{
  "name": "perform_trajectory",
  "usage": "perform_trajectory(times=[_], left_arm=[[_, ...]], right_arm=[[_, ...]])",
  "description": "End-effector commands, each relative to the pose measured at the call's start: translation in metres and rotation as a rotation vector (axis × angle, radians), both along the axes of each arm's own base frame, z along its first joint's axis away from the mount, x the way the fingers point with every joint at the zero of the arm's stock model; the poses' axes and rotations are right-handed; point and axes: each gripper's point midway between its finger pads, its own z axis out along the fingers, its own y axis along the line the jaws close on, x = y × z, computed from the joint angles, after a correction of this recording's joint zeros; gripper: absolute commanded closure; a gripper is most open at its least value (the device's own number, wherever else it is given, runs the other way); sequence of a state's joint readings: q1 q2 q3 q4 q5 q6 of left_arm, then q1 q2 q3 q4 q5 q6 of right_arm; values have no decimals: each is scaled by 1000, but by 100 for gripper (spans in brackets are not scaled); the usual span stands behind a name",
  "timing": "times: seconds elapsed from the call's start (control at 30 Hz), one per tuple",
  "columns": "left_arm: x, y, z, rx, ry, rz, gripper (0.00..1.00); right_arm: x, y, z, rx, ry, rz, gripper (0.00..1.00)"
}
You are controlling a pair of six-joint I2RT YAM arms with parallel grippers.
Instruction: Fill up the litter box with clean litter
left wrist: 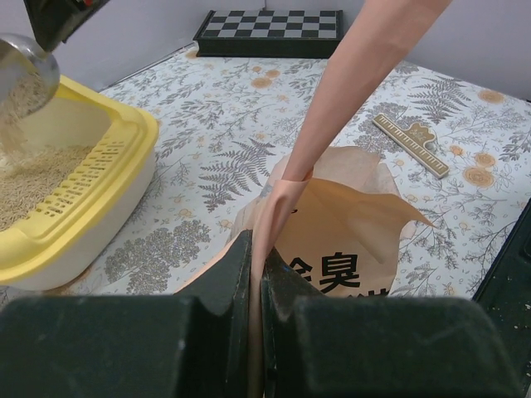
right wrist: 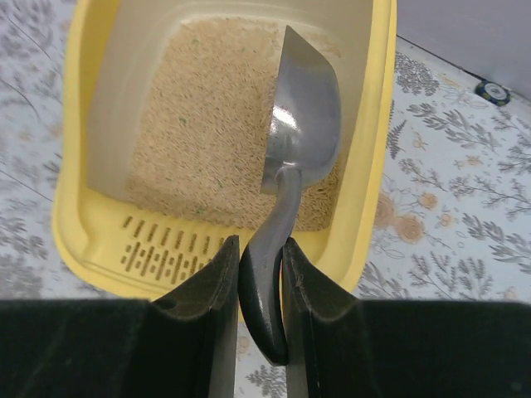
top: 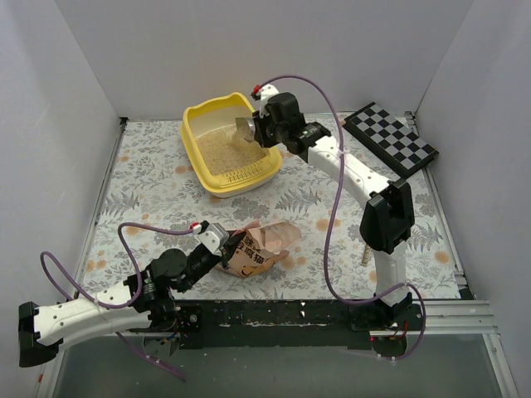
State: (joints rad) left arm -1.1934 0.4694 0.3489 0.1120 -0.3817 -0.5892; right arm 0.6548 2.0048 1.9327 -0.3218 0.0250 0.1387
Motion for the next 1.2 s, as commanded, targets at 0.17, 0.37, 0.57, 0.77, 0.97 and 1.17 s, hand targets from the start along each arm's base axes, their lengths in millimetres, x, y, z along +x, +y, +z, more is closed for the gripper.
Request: perform_trajectory(times=[0.17,0.37,0.57,0.77,0.97,1.17], left_arm=[[3,7,36,-109,-25,39,100],[3,6,33,-93,-24,36,100],[3,6,33,-85,-26,35,100],[3,5,32,-79,-24,34,100],[3,2,29,-58,-26,24,100],[4,2,25,-37,-23,28,100]], right_arm=[[-15,11,43,-405,-431,63,99],[-25,2,53,-568,-559,50,99],[-39,-10,79,-578,-639,21,99],[-79,-45,126,-418,-586,-25,99],[-156,-92,142,-197,-431,30,99],[-236,-132,132,-91,-221,143,99]])
